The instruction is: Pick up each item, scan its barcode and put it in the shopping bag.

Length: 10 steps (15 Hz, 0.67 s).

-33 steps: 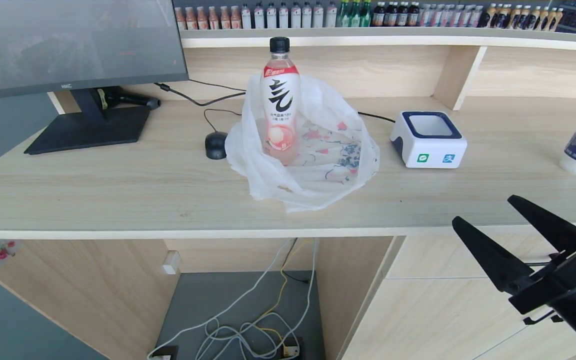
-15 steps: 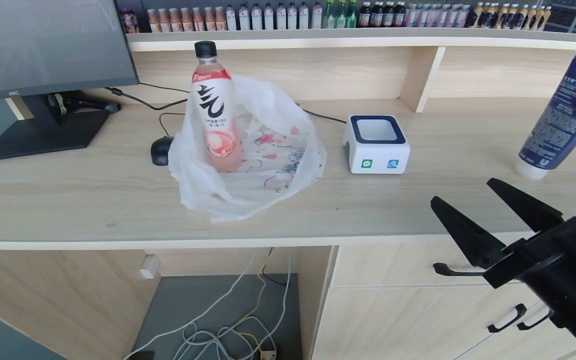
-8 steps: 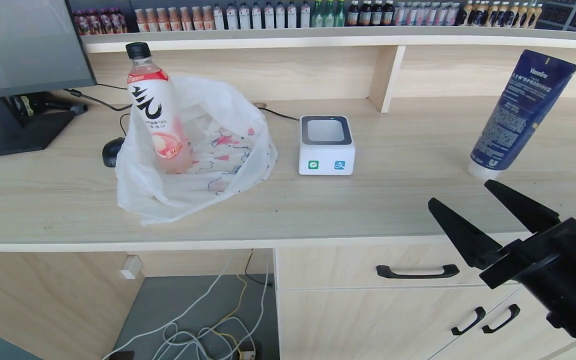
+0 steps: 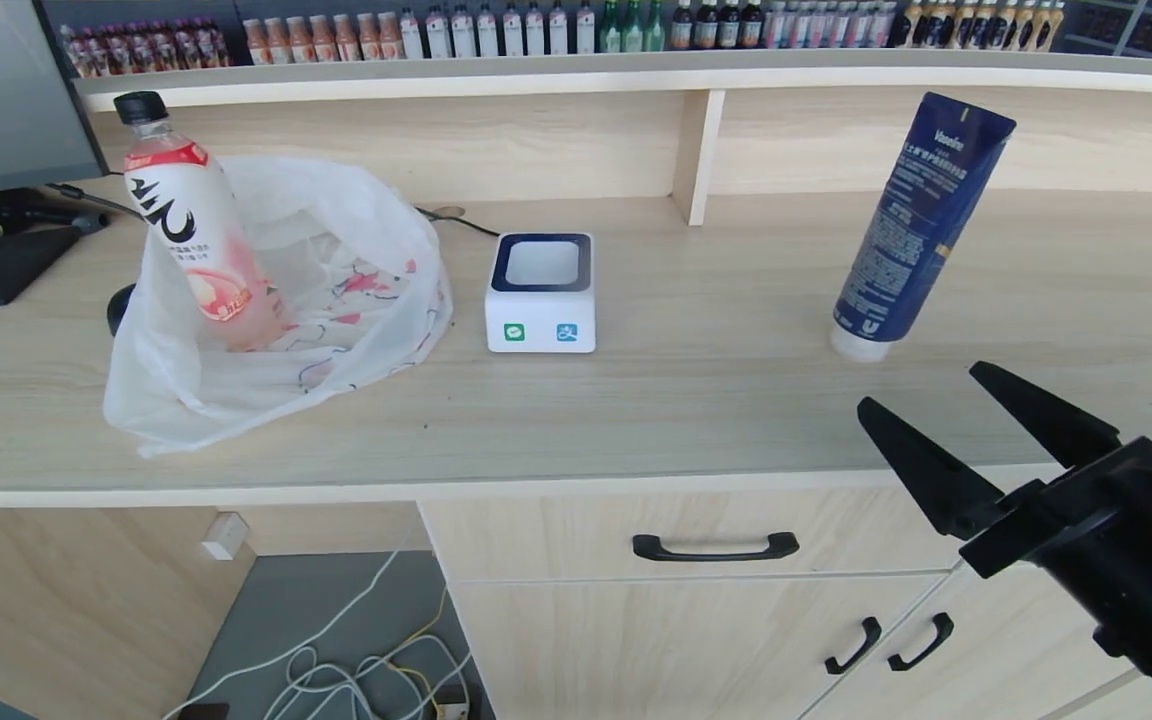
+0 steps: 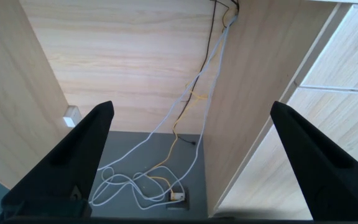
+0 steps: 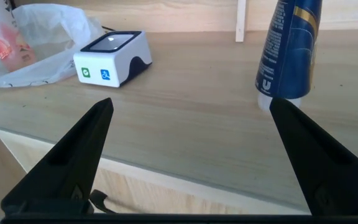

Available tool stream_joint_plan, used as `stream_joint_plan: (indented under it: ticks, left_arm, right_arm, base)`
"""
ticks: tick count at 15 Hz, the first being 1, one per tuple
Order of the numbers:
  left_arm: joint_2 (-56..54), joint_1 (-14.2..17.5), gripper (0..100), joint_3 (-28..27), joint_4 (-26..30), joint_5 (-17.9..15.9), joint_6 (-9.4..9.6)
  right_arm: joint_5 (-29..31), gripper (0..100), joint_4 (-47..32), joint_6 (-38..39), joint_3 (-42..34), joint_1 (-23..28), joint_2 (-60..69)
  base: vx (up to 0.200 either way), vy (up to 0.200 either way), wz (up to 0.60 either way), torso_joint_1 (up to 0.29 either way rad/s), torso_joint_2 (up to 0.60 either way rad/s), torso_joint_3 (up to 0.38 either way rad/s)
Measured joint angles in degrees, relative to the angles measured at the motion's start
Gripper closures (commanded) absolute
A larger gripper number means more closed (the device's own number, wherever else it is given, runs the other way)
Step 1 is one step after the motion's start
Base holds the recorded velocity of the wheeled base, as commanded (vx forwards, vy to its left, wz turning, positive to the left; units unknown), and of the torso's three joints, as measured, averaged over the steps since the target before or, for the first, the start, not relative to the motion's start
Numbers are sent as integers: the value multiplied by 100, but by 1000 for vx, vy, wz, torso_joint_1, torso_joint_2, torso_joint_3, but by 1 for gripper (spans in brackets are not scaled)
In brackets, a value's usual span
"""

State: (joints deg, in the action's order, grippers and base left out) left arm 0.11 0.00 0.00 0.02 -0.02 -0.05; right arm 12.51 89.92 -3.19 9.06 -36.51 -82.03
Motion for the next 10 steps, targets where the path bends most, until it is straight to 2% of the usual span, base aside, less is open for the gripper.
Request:
stream_joint_plan:
  ticks: [4, 6, 10]
  left_arm:
    - [0, 0, 0, 0, 5, 0, 0]
    - [-1, -2, 0, 0, 9, 2, -2]
    - [-1, -5, 0, 0, 7, 2, 0]
  right_arm:
    - [0, 0, 2, -44, 26, 52, -16]
    - [-9, 0, 2, -217, 127, 306, -13]
    - [-534, 0, 2, -652, 430, 622, -99]
  base:
    - [0, 0, 0, 0, 0, 0]
    - [0, 0, 0, 0, 0, 0]
    - [0, 0, 0, 0, 0, 0]
